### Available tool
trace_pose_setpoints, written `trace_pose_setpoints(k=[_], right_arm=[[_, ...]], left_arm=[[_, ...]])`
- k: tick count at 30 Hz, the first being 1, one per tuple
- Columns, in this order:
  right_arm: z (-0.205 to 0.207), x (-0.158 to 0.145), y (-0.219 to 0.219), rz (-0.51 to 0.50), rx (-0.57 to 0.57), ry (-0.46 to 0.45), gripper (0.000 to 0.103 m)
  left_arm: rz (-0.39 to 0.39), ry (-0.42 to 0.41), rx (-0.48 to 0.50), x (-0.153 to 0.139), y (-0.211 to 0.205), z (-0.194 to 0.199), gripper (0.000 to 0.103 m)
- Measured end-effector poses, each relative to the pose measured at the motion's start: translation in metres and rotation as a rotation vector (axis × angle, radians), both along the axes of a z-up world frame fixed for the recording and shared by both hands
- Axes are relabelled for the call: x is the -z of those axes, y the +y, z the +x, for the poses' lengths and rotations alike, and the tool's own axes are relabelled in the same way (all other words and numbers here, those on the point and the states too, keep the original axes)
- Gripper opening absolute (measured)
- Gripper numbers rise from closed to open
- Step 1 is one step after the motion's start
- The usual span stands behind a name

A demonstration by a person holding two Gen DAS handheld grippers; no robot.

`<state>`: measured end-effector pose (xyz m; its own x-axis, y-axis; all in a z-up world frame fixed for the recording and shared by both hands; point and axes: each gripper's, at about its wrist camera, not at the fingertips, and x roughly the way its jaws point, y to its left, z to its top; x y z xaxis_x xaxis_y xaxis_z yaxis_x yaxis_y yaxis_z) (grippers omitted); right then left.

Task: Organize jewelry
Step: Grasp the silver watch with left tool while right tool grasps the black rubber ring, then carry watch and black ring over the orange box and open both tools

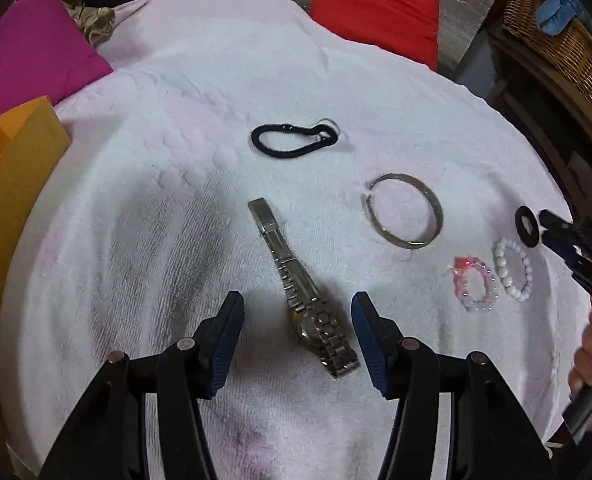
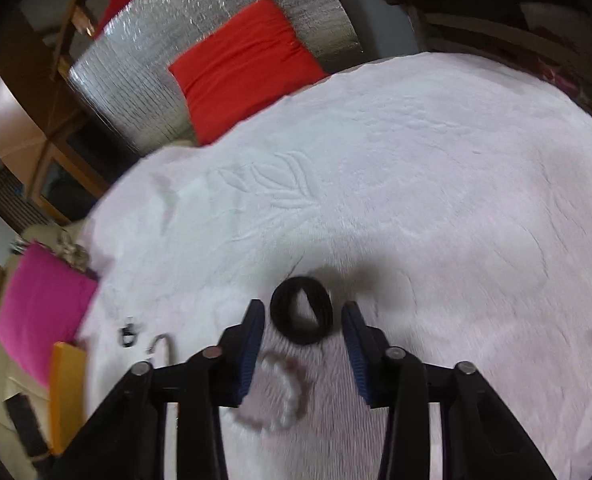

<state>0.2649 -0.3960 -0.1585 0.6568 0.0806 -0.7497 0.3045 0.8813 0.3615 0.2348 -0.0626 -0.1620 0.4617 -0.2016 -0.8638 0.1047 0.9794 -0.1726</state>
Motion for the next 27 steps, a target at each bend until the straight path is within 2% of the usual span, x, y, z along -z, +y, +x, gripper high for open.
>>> trace_pose_setpoints(k=[2, 4, 5, 6, 7, 9, 10, 14, 18, 24, 27], right_arm=[[0.01, 0.012, 0.002, -0.042, 0.025, 0.064, 0.028], [0.012, 0.012, 0.006, -0.105, 0.03, 0.062, 0.015], [0.012, 0.011, 0.007, -0.118, 0.03, 0.071, 0.012], [0.011, 0.01, 0.007, -0.111, 0.035, 0.068, 0.011], [0.009, 0.01, 0.006, -0.103, 0.039, 0.065, 0.01], [0.002, 0.006, 0.006, -0.107, 0.051, 0.043, 0.01], [-0.001, 0.001, 0.006, -0.113, 0.054, 0.027, 0.01], [-0.02, -0.015, 0.009, -0.077, 0.049, -0.038, 0.01], [-0.033, -0.03, 0.021, -0.029, 0.018, -0.091, 0.01], [-0.039, -0.042, 0.049, 0.058, -0.052, -0.144, 0.01], [-0.043, -0.048, 0.069, 0.048, -0.102, -0.161, 0.01]], left_arm=[[-0.01, -0.01, 0.013, -0.001, 0.001, 0.001, 0.057], [-0.027, -0.011, 0.022, 0.002, 0.004, 0.004, 0.057], [-0.028, -0.016, 0.026, 0.002, 0.005, 0.005, 0.054], [-0.022, -0.022, 0.034, 0.003, 0.006, 0.006, 0.045], [-0.018, -0.024, 0.04, 0.004, 0.008, 0.008, 0.039], [-0.052, -0.017, 0.052, 0.005, 0.012, 0.012, 0.014], [-0.075, -0.013, 0.052, 0.005, 0.015, 0.013, 0.012], [-0.088, -0.036, 0.05, 0.0, 0.024, 0.009, 0.006], [-0.106, -0.086, 0.049, -0.012, 0.036, 0.003, 0.006], [-0.138, -0.116, 0.025, -0.023, 0.053, -0.003, 0.006], [-0.164, -0.153, 0.01, -0.033, 0.063, -0.008, 0.006]])
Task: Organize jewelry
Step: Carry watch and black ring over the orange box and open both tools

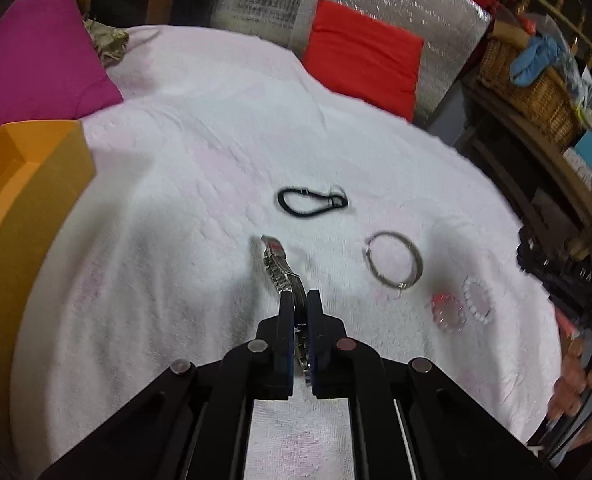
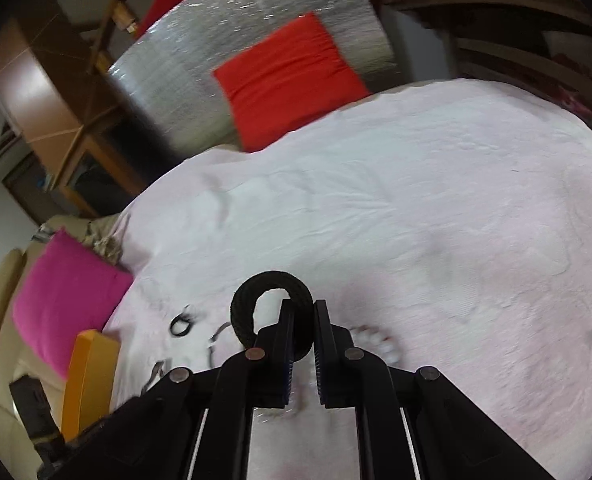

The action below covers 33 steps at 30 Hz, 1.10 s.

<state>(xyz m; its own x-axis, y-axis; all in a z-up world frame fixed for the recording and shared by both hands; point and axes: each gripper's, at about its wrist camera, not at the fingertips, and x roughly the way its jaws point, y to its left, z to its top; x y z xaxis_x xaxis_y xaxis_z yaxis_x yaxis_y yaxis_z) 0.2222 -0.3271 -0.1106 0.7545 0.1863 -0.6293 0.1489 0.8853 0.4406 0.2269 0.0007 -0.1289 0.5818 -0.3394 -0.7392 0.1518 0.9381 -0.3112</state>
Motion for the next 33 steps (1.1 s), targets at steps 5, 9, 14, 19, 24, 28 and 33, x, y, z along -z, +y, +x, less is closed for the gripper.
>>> trace_pose_setpoints(k=[5, 9, 14, 19, 24, 28, 33], right_arm=[[-0.004, -0.005, 0.033, 0.01, -0.092, -0.023, 0.01], [-0.006, -0.006, 0.061, 0.009, -0.153, -0.033, 0.01], [-0.006, -0.003, 0.096, -0.009, -0.221, -0.034, 0.01], [-0.004, 0.001, 0.124, -0.03, -0.273, -0.04, 0.01], [0.005, 0.019, 0.134, -0.032, -0.28, 0.008, 0.01], [0.011, 0.027, 0.132, -0.058, -0.271, 0.032, 0.01], [0.015, 0.029, 0.119, -0.045, -0.246, 0.037, 0.01]], left_arm=[[-0.034, -0.043, -0.032, -0.015, 0.012, -0.002, 0.006], [-0.057, -0.08, -0.044, -0.025, 0.02, -0.007, 0.006], [-0.092, -0.128, -0.061, -0.04, 0.035, -0.013, 0.004], [-0.104, -0.201, -0.067, -0.055, 0.049, -0.023, 0.004], [-0.028, -0.091, -0.057, -0.028, 0.043, -0.009, 0.005], [-0.002, 0.023, -0.004, -0.002, 0.031, 0.003, 0.022], [0.1, 0.049, 0.037, 0.016, 0.005, 0.009, 0.063]])
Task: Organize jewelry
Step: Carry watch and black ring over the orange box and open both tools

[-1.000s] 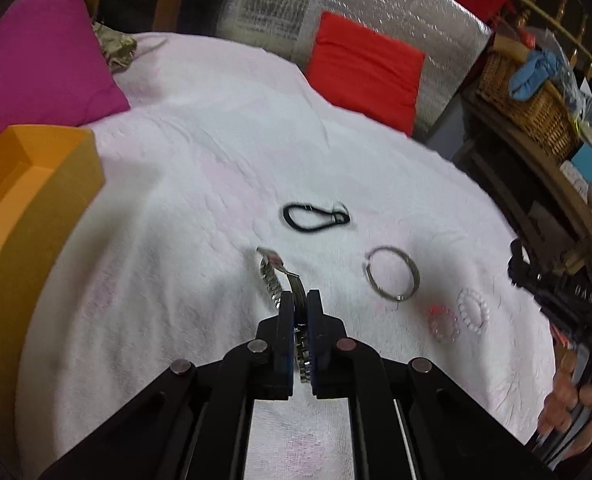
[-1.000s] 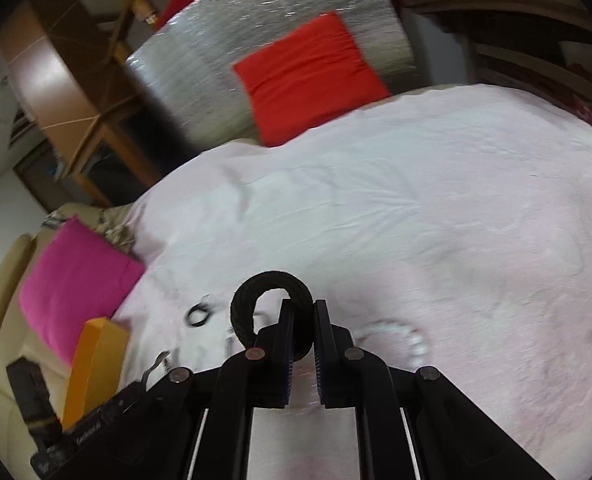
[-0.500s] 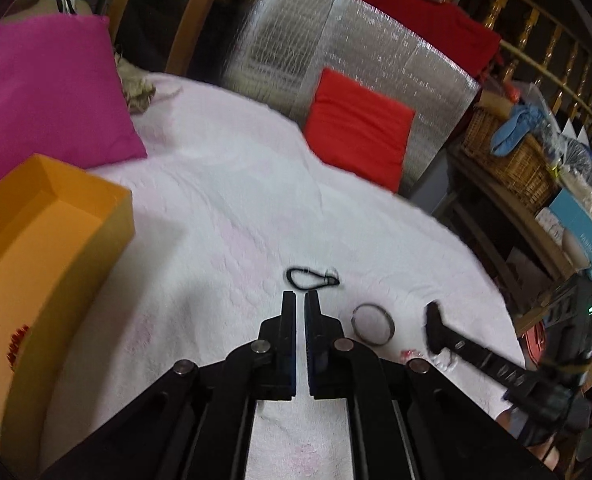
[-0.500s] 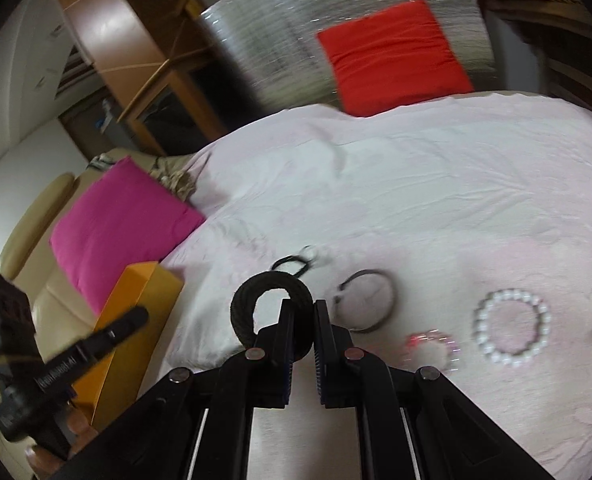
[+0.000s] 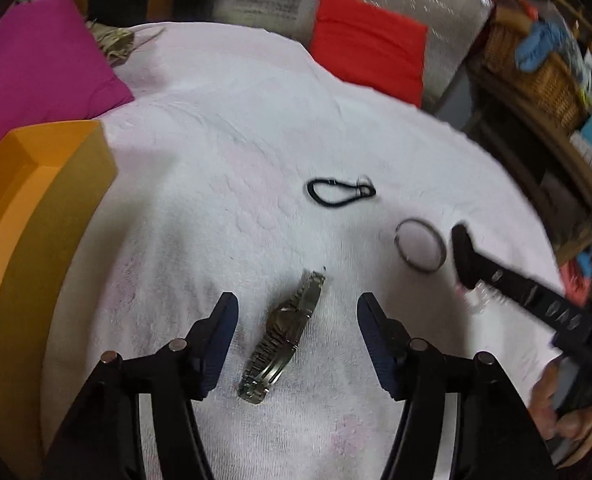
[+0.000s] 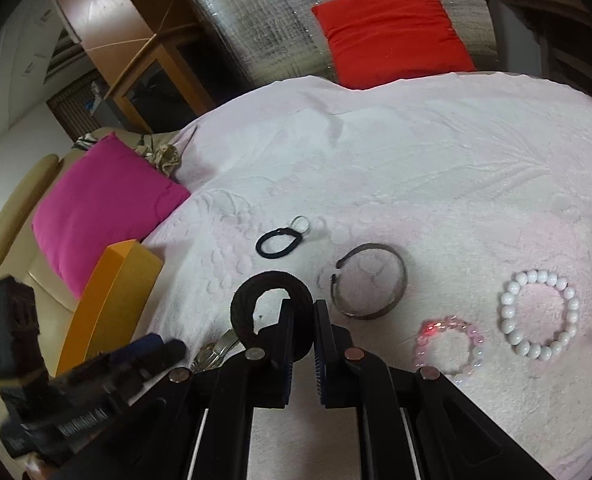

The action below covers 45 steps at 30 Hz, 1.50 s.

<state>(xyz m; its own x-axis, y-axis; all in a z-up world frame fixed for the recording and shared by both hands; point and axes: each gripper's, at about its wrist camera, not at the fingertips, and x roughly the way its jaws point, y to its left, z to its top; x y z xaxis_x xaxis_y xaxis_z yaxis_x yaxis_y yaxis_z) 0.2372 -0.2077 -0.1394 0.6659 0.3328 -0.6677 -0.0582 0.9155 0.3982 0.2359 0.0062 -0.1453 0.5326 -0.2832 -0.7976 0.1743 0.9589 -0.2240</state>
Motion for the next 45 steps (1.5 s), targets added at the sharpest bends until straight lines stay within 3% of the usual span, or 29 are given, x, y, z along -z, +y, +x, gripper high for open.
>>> trace_pose_setpoints(k=[5, 7, 8, 9, 18, 25, 33, 38, 41, 45], right_arm=[[-0.002, -0.003, -0.01, 0.006, 0.013, -0.005, 0.01], [-0.003, -0.004, -0.013, 0.005, 0.02, -0.009, 0.01], [-0.003, -0.005, -0.014, 0.004, 0.022, -0.013, 0.01], [-0.004, -0.006, -0.015, 0.006, 0.024, -0.015, 0.01], [-0.006, -0.01, -0.011, 0.005, 0.028, -0.04, 0.01], [-0.008, -0.014, 0.004, -0.009, 0.014, -0.074, 0.01], [-0.01, -0.03, 0.036, -0.038, -0.071, -0.139, 0.01], [-0.002, -0.054, 0.096, -0.041, -0.224, -0.153, 0.01], [0.01, -0.066, 0.15, -0.011, -0.321, -0.131, 0.01], [0.028, -0.069, 0.228, -0.013, -0.437, -0.089, 0.01]], left_arm=[[0.102, 0.095, 0.008, 0.03, -0.013, 0.01, 0.062], [0.119, 0.061, 0.015, 0.029, -0.017, 0.007, 0.058], [0.115, 0.058, 0.022, 0.03, -0.019, 0.006, 0.037], [0.128, 0.056, 0.013, 0.031, -0.019, 0.006, 0.026], [0.035, 0.027, 0.007, 0.018, -0.012, 0.0, 0.023], [-0.05, -0.073, -0.022, -0.018, 0.005, -0.016, 0.024], [-0.182, -0.222, -0.09, -0.083, 0.044, -0.053, 0.024], [-0.163, -0.332, -0.24, -0.131, 0.103, -0.086, 0.024], [-0.084, -0.358, -0.323, -0.146, 0.145, -0.101, 0.024], [0.006, -0.293, -0.429, -0.136, 0.207, -0.104, 0.024]])
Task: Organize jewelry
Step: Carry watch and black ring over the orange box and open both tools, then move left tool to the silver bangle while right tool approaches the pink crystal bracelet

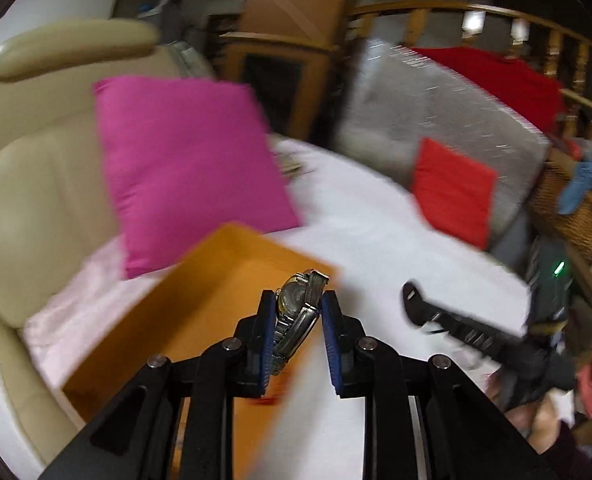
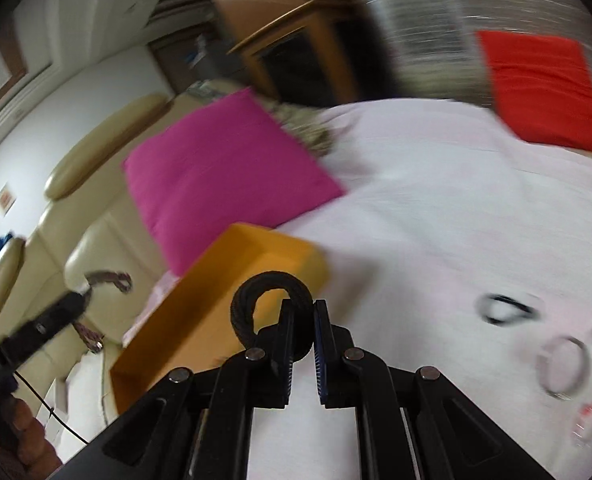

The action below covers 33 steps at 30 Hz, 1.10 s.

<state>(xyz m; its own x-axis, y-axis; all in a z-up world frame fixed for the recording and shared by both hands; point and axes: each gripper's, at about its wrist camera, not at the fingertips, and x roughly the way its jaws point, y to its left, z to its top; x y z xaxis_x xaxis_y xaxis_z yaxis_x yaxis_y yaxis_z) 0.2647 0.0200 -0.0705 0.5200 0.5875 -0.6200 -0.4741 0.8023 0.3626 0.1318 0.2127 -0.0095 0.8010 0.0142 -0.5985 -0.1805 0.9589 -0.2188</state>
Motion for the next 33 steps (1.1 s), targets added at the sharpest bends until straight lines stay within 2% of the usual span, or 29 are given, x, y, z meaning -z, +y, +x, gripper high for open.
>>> trace_pose_setpoints(k=[3, 8, 14, 17, 20, 22, 23, 24, 25, 26, 29, 33], right_arm=[[0.014, 0.011, 0.059, -0.037, -0.074, 0.07, 0.01], [0.04, 0.041, 0.135, -0.138, -0.113, 0.186, 0.01], [0.066, 0.08, 0.174, -0.286, -0.085, 0.293, 0.013], [0.075, 0.093, 0.182, -0.335, -0.069, 0.329, 0.013], [0.079, 0.092, 0.181, -0.354, -0.047, 0.321, 0.015], [0.078, 0.085, 0.174, -0.313, -0.041, 0.314, 0.029], [0.078, 0.079, 0.171, -0.279, -0.042, 0.308, 0.032], [0.075, 0.071, 0.165, -0.237, -0.045, 0.292, 0.042], [0.071, 0.063, 0.158, -0.214, -0.038, 0.268, 0.057], [0.066, 0.052, 0.147, -0.195, -0.017, 0.228, 0.06], [0.049, 0.022, 0.115, -0.133, 0.008, 0.131, 0.061], [0.022, -0.011, 0.044, -0.066, 0.073, 0.044, 0.061]], left_arm=[[0.012, 0.085, -0.047, 0.025, 0.031, 0.007, 0.024], [-0.036, 0.242, -0.079, 0.081, 0.066, 0.029, 0.024], [-0.049, 0.377, -0.109, 0.127, 0.081, 0.048, 0.024], [-0.042, 0.406, -0.118, 0.136, 0.084, 0.051, 0.024], [-0.029, 0.447, -0.137, 0.14, 0.088, 0.055, 0.026], [-0.038, 0.458, -0.15, 0.141, 0.091, 0.054, 0.034], [-0.035, 0.456, -0.158, 0.139, 0.091, 0.052, 0.044], [-0.029, 0.449, -0.165, 0.135, 0.09, 0.049, 0.049], [-0.018, 0.434, -0.171, 0.129, 0.088, 0.045, 0.049], [-0.011, 0.424, -0.172, 0.123, 0.087, 0.042, 0.049], [0.021, 0.373, -0.166, 0.099, 0.074, 0.034, 0.049], [0.068, 0.288, -0.135, 0.062, 0.04, 0.025, 0.053]])
